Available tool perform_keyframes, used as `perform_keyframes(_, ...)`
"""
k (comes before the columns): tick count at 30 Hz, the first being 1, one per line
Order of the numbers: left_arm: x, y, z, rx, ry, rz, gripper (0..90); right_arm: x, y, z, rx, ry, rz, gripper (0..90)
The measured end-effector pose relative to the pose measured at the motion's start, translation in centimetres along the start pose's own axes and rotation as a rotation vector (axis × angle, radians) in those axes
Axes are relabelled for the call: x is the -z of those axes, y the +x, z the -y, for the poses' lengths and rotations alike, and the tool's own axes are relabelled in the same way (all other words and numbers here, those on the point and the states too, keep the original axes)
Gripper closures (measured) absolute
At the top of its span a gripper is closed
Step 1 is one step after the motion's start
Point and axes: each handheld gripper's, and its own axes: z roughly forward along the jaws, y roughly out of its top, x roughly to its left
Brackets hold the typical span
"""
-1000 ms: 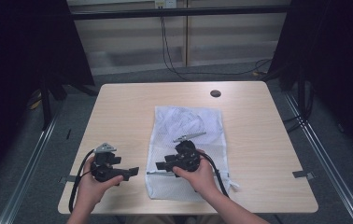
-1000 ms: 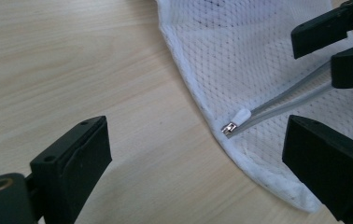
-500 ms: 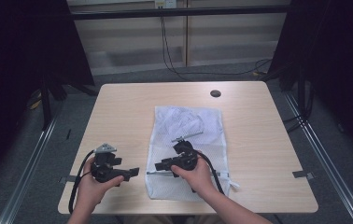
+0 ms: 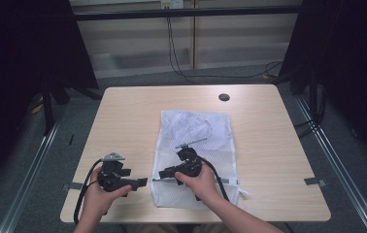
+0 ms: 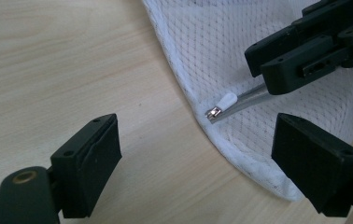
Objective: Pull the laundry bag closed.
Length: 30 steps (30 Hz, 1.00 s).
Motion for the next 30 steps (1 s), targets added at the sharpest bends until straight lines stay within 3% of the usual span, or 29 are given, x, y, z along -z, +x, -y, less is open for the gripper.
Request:
perform_keyframes(6, -0.6, -0.2, 0.1, 0.010, 0.015, 0.032, 19.4, -0.6, -0.3, 0.1, -0.018, 0.017, -0.008, 68.7)
perform_keyframes(22, -0.9, -0.2, 0.6, 0.020, 0.042, 0.040, 24.5, -1.9, -0.4, -0.1, -0.033, 0.050, 0.002, 72.4)
perform_keyframes(30, -1.1, -0.2, 0.7, 0.020, 0.040, 0.044, 26.6, -2.4, -0.1, -0.1, -0.036, 0.064, -0.019, 75.2)
